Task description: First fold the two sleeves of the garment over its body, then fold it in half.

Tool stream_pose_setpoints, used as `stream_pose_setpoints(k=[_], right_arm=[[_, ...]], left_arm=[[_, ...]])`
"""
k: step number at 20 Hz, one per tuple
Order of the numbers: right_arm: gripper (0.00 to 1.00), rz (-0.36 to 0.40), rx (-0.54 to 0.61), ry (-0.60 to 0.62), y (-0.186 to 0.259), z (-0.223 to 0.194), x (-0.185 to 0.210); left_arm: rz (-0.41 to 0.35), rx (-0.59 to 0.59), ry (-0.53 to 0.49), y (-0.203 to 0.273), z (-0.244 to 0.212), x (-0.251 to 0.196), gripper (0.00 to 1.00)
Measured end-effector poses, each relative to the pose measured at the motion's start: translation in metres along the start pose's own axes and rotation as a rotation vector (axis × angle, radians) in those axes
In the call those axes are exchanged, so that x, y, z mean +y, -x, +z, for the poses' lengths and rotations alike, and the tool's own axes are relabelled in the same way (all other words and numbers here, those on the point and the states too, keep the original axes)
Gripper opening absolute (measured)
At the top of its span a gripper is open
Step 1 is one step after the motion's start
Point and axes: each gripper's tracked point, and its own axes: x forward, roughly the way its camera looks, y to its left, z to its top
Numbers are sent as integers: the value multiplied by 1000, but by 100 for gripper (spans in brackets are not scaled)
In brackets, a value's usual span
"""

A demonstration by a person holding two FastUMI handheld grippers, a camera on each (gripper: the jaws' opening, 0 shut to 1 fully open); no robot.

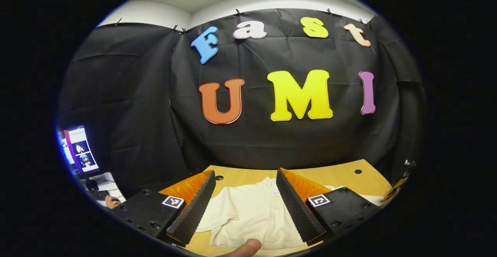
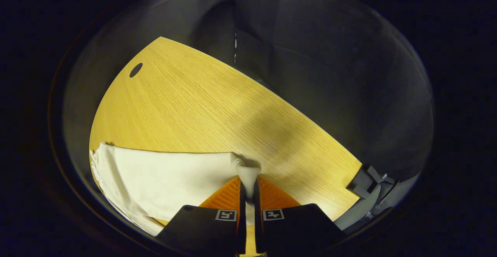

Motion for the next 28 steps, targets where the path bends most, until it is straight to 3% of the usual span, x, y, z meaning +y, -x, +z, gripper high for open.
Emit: stream_pose_setpoints(k=[6,15,24,28], right_arm=[[10,21,-3,3,11,6,11],[9,101,-58,3,81,15,56],[9,253,-117,148,180,-15,164],[9,308,-137,249,210,-43,225]], left_arm=[[-16,-36,7,-11,11,13,99],[-54,-39,56,-31,3,34,99],[-77,-16,101,-47,-21,79,100],[-64,-9,62,-50,-36,103,100]])
